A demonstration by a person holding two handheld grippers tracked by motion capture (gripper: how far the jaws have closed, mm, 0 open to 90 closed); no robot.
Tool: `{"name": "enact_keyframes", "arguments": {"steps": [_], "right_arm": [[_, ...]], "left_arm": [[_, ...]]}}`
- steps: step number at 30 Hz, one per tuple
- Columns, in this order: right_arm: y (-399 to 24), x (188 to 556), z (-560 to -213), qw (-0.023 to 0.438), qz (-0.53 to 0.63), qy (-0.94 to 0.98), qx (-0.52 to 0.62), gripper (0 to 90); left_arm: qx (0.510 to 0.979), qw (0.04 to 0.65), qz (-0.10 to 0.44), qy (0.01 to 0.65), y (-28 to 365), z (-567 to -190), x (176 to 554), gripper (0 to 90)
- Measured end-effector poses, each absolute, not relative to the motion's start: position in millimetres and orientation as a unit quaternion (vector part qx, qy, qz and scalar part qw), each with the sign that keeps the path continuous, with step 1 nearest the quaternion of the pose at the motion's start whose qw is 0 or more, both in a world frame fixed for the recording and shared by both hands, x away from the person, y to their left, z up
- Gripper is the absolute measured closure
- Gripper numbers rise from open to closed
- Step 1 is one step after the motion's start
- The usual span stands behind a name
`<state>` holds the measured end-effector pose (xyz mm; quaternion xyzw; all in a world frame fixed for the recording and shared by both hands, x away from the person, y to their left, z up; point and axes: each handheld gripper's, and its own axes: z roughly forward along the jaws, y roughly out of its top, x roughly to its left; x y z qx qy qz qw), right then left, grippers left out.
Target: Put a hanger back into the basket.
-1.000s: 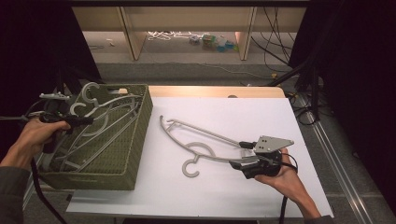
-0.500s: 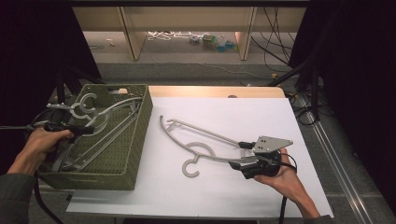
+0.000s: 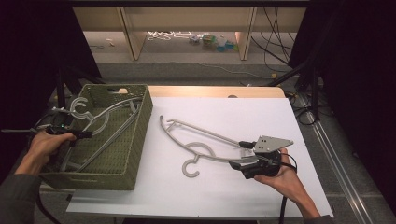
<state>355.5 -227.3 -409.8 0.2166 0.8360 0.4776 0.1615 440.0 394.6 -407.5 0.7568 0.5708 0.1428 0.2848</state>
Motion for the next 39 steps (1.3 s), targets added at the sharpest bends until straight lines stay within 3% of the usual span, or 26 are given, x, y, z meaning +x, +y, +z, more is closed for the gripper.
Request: {"name": "enact_keyframes", "arguments": {"steps": [3,10,23,32,39], "right_arm": [[-229,356,-408,0.161,0.476,0.838,0.215,22.8],[-229,356,-408,0.163,0.478,0.835,0.217,22.6],[-227,355,-409,0.174,0.484,0.828,0.222,22.0],[-229,356,-409,0.181,0.500,0.813,0.236,18.5],[-227,354,-412,0.184,0.506,0.807,0.241,18.3]], "left_arm": [[0.739,0.282,0.163,0.591,399,-403,438,55.9],[0.705,0.332,0.203,0.593,396,-385,418,43.8],[0.665,0.445,0.247,0.546,355,-343,362,36.0],[0.667,0.517,0.231,0.483,306,-335,326,32.8],[0.692,0.532,0.223,0.434,264,-344,309,29.8]]}}
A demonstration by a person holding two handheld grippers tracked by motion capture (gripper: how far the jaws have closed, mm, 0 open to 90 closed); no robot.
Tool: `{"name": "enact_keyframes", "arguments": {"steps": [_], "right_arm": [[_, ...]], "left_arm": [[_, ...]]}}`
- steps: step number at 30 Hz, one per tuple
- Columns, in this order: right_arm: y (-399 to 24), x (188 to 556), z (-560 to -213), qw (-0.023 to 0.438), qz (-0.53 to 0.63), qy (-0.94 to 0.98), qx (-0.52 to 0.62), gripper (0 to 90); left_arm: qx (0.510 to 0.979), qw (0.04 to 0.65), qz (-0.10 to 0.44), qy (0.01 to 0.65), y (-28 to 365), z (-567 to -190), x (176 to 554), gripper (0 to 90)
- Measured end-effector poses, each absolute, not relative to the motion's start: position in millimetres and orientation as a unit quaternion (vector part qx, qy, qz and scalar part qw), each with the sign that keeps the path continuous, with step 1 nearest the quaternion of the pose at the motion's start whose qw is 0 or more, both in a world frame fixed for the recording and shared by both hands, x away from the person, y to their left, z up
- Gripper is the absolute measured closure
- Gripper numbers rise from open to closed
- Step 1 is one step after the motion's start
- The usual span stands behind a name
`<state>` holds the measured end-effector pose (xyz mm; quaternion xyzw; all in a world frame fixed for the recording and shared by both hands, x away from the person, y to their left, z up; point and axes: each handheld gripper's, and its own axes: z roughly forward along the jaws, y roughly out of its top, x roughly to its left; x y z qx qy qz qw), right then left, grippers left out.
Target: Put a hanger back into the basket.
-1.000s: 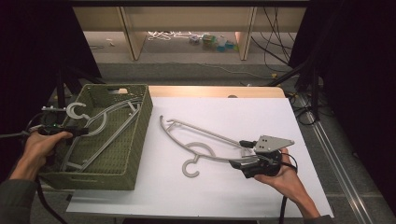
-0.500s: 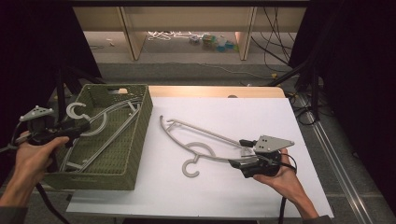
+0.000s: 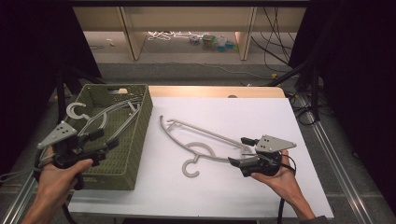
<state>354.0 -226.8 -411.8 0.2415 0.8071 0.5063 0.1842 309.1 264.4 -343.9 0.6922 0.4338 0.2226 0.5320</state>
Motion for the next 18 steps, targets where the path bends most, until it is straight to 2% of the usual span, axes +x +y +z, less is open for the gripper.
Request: {"name": "enact_keyframes", "arguments": {"steps": [7,18], "right_arm": [[-227,354,-413,0.187,0.508,0.806,0.240,18.1],[-225,351,-417,0.197,0.512,0.796,0.255,16.4]], "left_arm": [[0.700,0.556,0.186,0.408,229,-358,301,28.0],[0.704,0.572,0.200,0.370,201,-388,299,25.8]]}}
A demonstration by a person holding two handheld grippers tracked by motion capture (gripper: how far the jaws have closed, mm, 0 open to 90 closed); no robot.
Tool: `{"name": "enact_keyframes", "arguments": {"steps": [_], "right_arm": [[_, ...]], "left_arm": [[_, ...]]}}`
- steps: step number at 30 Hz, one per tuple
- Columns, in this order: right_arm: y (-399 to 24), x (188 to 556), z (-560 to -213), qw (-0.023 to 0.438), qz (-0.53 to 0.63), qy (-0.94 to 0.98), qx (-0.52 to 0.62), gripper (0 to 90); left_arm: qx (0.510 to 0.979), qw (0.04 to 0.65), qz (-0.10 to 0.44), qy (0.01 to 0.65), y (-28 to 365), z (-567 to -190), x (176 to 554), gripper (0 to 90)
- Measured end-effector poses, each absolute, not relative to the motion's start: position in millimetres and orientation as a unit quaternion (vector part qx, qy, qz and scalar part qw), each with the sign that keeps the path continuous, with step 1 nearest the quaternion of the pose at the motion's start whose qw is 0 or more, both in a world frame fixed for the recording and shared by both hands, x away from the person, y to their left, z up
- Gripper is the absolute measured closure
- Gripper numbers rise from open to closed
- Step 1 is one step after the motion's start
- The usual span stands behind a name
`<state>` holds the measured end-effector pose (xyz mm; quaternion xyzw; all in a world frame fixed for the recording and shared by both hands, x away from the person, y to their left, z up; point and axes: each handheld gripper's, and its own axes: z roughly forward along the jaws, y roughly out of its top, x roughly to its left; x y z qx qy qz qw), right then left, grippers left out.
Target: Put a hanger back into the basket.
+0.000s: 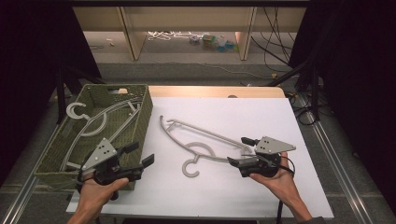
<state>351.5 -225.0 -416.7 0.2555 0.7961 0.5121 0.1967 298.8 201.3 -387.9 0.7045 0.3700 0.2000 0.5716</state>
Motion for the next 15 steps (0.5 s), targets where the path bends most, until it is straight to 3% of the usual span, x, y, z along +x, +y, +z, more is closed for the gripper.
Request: {"name": "enact_keyframes", "arguments": {"steps": [10,15], "right_arm": [[-222,345,-424,0.209,0.522,0.786,0.256,16.7],[-221,346,-426,0.205,0.518,0.791,0.253,16.5]], "left_arm": [[0.706,0.582,0.205,0.348,192,-413,297,16.5],[0.713,0.575,0.219,0.336,191,-418,293,16.4]]}}
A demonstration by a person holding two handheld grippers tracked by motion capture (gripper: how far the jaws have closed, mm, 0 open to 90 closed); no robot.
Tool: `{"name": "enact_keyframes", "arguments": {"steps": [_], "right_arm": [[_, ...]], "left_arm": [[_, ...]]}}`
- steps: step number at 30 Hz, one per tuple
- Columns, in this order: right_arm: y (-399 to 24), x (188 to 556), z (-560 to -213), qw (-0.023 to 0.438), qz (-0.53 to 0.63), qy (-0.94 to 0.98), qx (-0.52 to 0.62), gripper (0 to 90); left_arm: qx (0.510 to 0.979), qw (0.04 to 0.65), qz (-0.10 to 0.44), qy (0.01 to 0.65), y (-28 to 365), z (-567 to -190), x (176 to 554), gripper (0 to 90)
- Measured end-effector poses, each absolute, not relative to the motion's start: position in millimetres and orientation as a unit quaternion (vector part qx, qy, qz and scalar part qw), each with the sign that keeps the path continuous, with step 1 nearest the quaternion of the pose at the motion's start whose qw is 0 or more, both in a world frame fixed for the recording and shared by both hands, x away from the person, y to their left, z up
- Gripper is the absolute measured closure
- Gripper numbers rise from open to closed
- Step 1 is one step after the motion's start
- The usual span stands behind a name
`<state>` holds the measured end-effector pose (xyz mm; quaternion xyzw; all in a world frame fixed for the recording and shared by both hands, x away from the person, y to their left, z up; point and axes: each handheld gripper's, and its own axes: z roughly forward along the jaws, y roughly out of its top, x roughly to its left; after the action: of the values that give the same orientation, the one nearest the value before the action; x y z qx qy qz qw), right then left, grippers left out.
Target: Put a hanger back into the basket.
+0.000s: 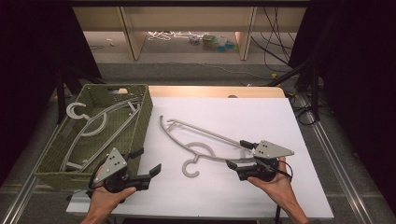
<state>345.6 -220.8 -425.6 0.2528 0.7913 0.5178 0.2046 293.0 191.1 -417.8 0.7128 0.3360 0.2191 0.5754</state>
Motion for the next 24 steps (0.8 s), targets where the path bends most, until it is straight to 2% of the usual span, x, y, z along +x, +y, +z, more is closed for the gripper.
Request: {"name": "enact_keyframes", "arguments": {"steps": [10,15,20,24], "right_arm": [[-218,349,-429,0.198,0.509,0.798,0.252,16.5],[-215,359,-433,0.167,0.469,0.834,0.239,18.0],[-210,372,-433,0.162,0.435,0.858,0.220,20.7],[-209,382,-434,0.140,0.407,0.876,0.216,23.8]], "left_arm": [[0.720,0.571,0.216,0.330,187,-425,291,16.6],[0.721,0.571,0.213,0.329,186,-427,292,16.6],[0.722,0.570,0.212,0.331,185,-428,292,16.6],[0.726,0.568,0.216,0.322,185,-427,292,16.6]]}}
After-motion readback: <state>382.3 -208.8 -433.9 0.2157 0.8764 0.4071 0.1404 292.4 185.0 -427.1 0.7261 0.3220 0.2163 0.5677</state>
